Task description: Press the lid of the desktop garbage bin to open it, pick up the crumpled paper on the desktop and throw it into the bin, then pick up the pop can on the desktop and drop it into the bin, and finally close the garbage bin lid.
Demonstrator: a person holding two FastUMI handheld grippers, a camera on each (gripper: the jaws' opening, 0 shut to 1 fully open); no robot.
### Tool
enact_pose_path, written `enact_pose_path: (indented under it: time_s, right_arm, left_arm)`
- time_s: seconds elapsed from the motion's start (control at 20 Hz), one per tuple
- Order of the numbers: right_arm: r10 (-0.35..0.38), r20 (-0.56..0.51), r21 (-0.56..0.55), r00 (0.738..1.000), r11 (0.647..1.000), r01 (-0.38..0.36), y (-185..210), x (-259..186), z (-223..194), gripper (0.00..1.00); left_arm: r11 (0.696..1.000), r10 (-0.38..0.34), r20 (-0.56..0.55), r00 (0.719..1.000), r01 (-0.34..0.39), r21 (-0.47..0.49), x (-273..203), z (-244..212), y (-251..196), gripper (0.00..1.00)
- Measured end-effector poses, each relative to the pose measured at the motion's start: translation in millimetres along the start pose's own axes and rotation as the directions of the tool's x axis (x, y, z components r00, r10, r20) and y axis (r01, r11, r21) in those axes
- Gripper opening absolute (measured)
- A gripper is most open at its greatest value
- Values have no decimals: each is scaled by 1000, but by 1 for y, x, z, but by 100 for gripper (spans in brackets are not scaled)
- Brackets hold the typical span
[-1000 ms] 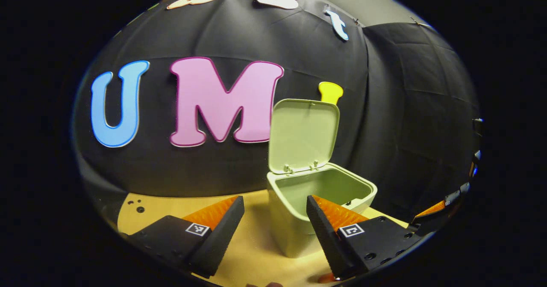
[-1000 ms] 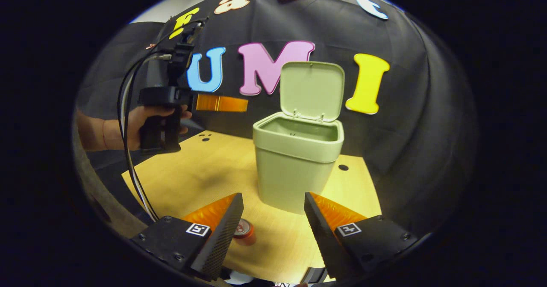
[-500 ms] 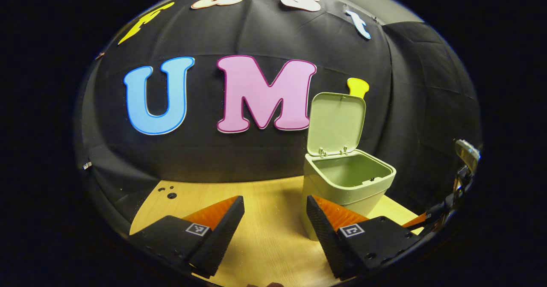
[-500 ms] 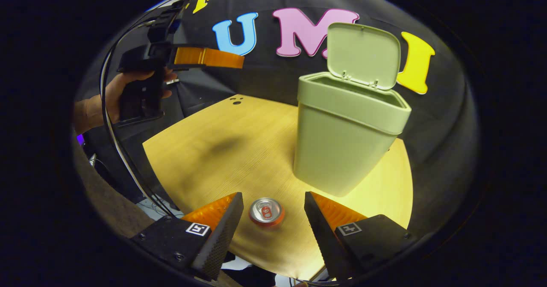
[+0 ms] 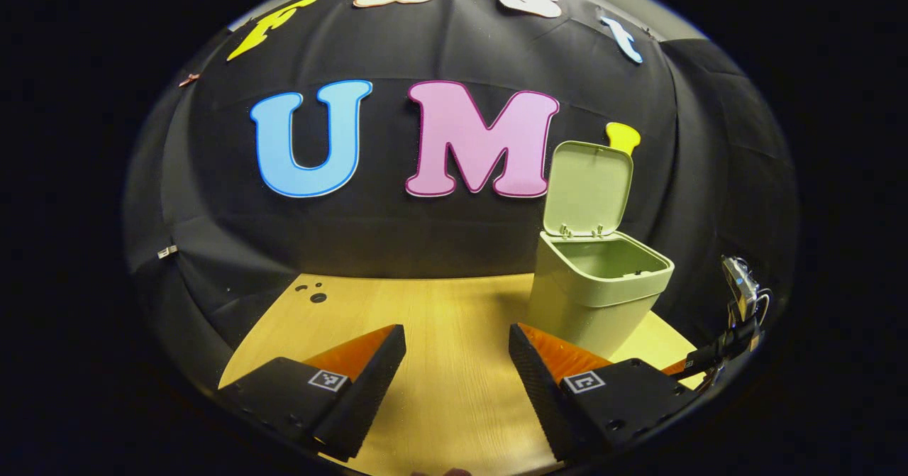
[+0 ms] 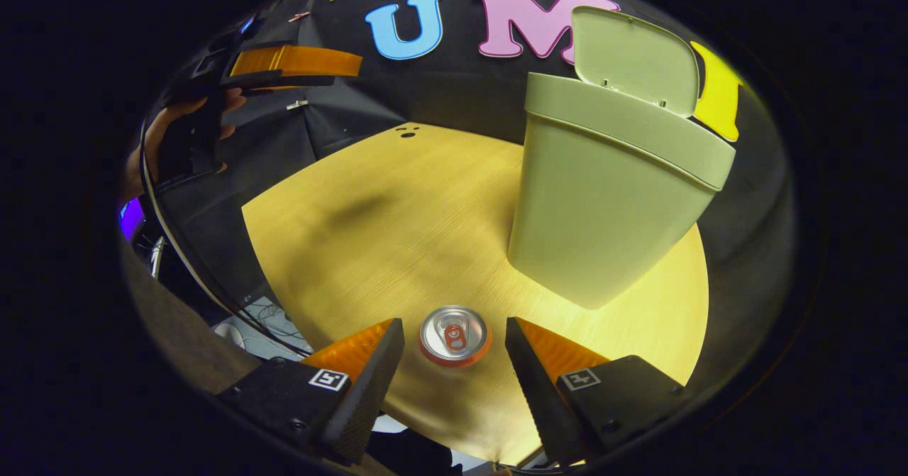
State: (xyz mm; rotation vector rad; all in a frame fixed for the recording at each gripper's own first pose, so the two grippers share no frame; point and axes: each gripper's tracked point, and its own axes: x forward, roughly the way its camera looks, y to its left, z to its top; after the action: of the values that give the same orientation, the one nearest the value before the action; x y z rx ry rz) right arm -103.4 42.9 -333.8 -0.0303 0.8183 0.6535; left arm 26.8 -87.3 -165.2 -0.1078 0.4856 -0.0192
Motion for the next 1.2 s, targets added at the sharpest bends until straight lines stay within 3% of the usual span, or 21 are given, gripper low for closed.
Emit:
enact_pose_path:
  time_s: [0.65,0.75,0.8,0.95,1.0,1.2]
  right_arm:
    - [-2,-62,12,998,1000,3,0,22,-11,91]
    - [-5,-72,14,997,1000,6,-1,24,-14,88]
    - [-2,-72,24,997,1000,4,-1,24,-14,79]
    - [6,-67,55,998,999,-2,1,23,-11,76]
    - [0,-61,57,998,998,3,0,22,-10,70]
    - [5,-60,62,998,998,-1,-1,20,-11,68]
  left_arm:
    - [1000,31,-12,999,-31,-5,0,-7,19,95]
    - [999,34,-13,999,-34,-8,0,-8,20,95]
    - [999,36,-13,999,-37,-9,-1,-8,22,94]
    - [999,42,-15,999,-42,-14,-1,-10,25,95]
    - [999,43,-16,999,-44,-17,-1,-10,26,95]
    - [999,46,-14,999,-46,-17,-2,-9,28,95]
